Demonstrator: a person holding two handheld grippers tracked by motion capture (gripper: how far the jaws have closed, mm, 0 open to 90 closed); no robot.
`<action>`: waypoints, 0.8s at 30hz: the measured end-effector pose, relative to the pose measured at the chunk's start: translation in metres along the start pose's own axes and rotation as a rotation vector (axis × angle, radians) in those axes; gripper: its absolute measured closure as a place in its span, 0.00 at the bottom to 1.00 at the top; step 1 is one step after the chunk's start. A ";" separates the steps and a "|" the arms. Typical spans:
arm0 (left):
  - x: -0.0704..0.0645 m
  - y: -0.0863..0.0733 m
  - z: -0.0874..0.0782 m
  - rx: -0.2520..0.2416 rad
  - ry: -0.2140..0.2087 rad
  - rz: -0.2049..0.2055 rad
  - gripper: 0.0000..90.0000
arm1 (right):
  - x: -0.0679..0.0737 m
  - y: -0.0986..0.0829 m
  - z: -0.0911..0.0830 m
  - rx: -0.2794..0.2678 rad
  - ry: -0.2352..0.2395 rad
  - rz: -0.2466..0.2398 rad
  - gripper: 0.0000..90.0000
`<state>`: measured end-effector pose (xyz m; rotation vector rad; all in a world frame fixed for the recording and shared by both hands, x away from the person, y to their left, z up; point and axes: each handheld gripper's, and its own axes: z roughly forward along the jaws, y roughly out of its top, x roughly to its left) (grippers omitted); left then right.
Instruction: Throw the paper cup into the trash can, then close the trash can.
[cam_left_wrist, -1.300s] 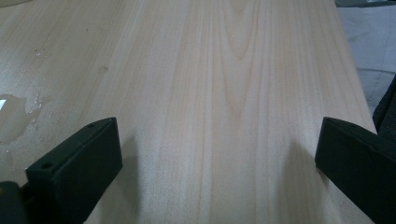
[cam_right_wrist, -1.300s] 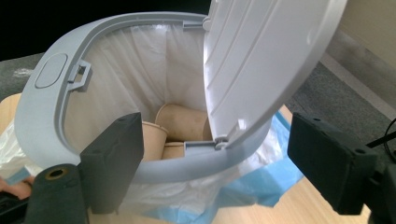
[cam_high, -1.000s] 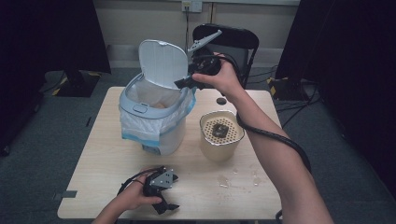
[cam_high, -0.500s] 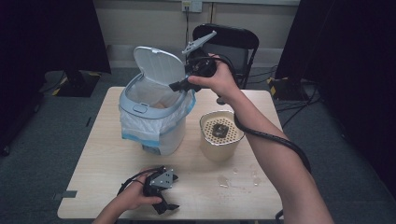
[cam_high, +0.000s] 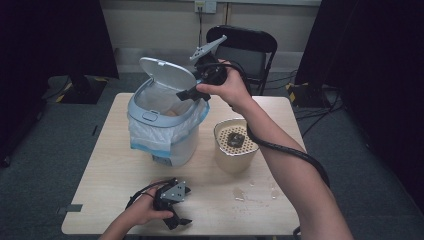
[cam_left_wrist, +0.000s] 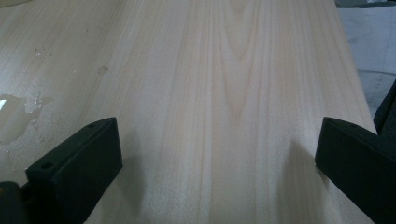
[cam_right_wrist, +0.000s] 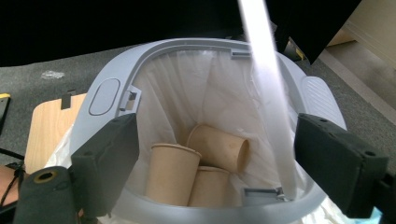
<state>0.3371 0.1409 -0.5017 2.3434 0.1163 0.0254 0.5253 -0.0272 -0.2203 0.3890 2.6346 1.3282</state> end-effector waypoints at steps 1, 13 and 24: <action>0.000 0.000 0.000 -0.001 0.000 -0.001 0.00 | 0.001 0.000 0.000 0.003 0.003 -0.001 0.16; 0.000 0.000 0.000 0.000 0.000 -0.001 0.00 | 0.008 -0.001 0.004 -0.004 0.017 -0.002 0.16; 0.002 0.000 -0.001 0.019 -0.002 0.023 0.00 | 0.008 -0.001 0.004 -0.005 0.033 0.000 0.16</action>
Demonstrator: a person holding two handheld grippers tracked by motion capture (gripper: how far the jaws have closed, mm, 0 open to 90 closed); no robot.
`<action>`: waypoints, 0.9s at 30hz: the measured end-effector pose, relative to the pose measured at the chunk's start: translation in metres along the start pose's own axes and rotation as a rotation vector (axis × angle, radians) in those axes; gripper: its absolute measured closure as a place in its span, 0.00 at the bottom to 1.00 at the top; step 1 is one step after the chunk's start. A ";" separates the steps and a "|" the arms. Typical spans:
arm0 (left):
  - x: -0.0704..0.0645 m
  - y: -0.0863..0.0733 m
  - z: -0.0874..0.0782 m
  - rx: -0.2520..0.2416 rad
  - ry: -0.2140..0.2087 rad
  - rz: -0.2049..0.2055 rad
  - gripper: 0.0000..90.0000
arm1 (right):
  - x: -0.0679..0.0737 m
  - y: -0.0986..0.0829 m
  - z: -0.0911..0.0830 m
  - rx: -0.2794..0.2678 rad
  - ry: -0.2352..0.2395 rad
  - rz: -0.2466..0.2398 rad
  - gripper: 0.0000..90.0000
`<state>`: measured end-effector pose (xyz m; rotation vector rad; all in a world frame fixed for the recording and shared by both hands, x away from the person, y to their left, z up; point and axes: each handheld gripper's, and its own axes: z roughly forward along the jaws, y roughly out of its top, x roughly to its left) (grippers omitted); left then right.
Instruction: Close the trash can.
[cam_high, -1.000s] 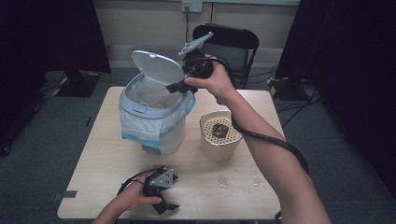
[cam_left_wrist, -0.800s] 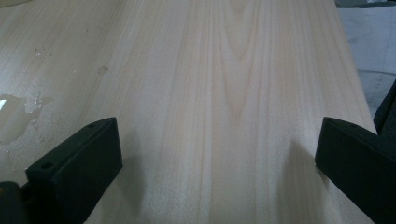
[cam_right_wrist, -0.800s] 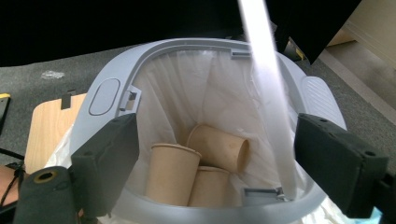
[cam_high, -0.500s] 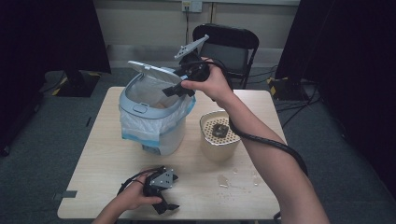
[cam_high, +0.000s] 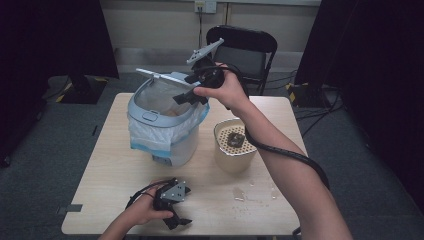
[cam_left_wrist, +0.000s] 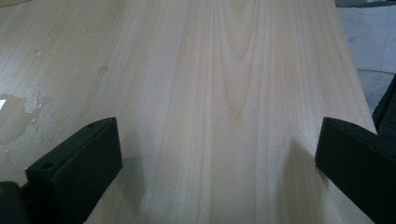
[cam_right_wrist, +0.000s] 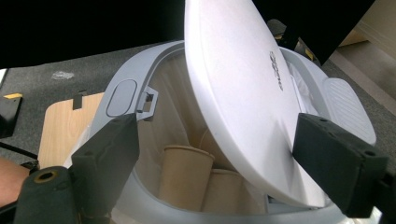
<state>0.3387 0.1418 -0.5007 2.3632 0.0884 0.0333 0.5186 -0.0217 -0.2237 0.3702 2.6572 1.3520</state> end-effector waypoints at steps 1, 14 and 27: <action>0.000 0.000 0.000 -0.002 0.000 -0.003 0.00 | 0.000 0.000 0.000 -0.001 0.002 -0.001 0.16; 0.000 0.000 0.000 -0.002 0.000 -0.002 0.00 | 0.002 0.000 0.002 -0.004 0.015 0.004 0.16; 0.000 0.000 0.000 -0.003 0.000 -0.003 0.00 | 0.007 0.002 0.008 0.001 0.039 -0.004 0.16</action>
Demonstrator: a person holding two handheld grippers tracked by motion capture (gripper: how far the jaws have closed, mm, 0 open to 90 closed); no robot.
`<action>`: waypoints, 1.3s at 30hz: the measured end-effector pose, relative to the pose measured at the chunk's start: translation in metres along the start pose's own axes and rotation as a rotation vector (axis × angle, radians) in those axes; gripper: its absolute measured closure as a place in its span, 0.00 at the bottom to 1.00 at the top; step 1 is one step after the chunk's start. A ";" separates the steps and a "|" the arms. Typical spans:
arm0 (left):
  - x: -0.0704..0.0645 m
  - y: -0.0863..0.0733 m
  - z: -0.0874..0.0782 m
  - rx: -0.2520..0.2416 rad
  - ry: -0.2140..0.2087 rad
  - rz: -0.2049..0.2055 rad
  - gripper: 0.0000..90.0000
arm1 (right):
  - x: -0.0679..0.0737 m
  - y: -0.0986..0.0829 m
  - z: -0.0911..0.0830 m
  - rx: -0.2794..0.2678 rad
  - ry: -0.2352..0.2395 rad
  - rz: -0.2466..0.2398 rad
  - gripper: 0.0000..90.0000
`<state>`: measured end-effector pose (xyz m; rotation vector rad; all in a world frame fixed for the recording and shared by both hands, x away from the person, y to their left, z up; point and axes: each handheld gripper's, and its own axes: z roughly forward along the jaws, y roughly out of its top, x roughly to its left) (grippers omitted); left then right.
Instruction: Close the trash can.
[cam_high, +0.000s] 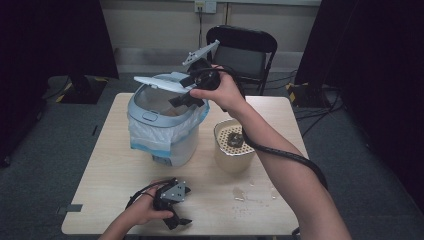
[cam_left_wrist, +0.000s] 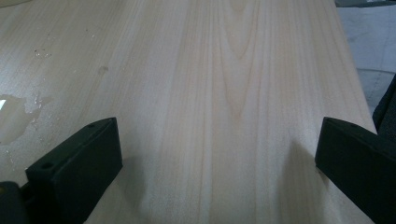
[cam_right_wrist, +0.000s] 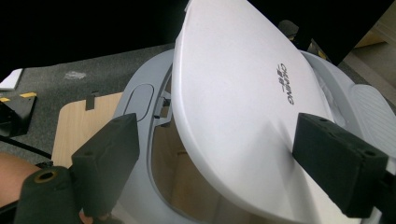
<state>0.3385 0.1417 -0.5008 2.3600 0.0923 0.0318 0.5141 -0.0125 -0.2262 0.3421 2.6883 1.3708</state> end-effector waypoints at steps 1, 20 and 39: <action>0.000 0.000 0.000 0.000 0.000 0.000 0.00 | 0.001 0.000 0.001 0.007 0.002 0.000 0.16; -0.001 0.001 0.000 0.000 0.003 -0.021 0.00 | 0.012 0.000 0.014 0.013 0.043 0.002 0.16; 0.000 0.000 0.001 -0.011 -0.001 -0.006 0.00 | 0.013 -0.001 0.030 0.064 0.023 -0.024 0.56</action>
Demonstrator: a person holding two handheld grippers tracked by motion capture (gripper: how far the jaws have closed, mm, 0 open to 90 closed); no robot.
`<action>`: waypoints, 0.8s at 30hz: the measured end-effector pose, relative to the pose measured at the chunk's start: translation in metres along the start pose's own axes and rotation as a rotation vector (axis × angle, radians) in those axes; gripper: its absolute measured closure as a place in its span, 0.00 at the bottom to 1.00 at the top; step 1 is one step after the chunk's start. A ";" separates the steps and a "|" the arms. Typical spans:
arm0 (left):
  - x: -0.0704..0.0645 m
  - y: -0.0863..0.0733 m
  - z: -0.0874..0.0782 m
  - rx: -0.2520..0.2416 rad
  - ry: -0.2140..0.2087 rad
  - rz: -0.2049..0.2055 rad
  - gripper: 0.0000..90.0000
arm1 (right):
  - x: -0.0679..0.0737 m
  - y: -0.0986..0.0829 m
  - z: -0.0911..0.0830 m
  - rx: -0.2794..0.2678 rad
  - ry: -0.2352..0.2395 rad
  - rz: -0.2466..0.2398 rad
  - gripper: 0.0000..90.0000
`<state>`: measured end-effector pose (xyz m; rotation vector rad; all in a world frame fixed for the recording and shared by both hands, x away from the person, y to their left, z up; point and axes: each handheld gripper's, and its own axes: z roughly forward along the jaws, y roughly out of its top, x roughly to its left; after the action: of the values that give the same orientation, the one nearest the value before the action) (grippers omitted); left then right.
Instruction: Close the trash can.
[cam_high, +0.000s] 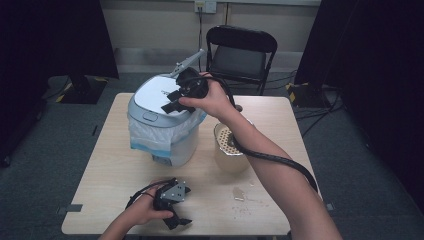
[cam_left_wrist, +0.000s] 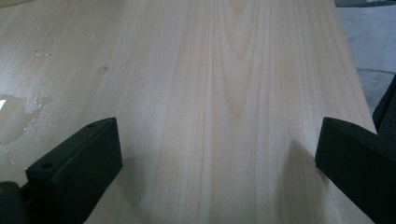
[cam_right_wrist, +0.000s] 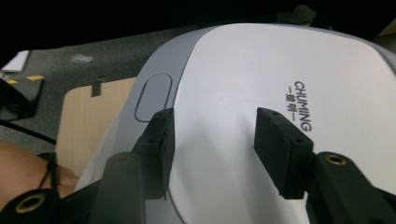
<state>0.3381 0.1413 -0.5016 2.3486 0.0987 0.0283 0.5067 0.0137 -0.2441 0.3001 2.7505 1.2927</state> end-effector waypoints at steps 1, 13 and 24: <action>-0.001 0.000 0.001 -0.011 0.001 -0.013 0.00 | 0.000 0.001 0.000 0.005 -0.015 0.005 0.59; -0.001 0.000 0.001 -0.011 0.000 -0.016 0.00 | -0.002 0.002 0.011 -0.012 -0.055 -0.015 0.64; -0.001 0.000 0.001 -0.012 0.001 -0.015 0.00 | -0.002 -0.003 0.010 -0.044 -0.053 -0.013 0.45</action>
<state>0.3371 0.1408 -0.5023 2.3360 0.1160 0.0222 0.5102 0.0189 -0.2528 0.3073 2.6724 1.3203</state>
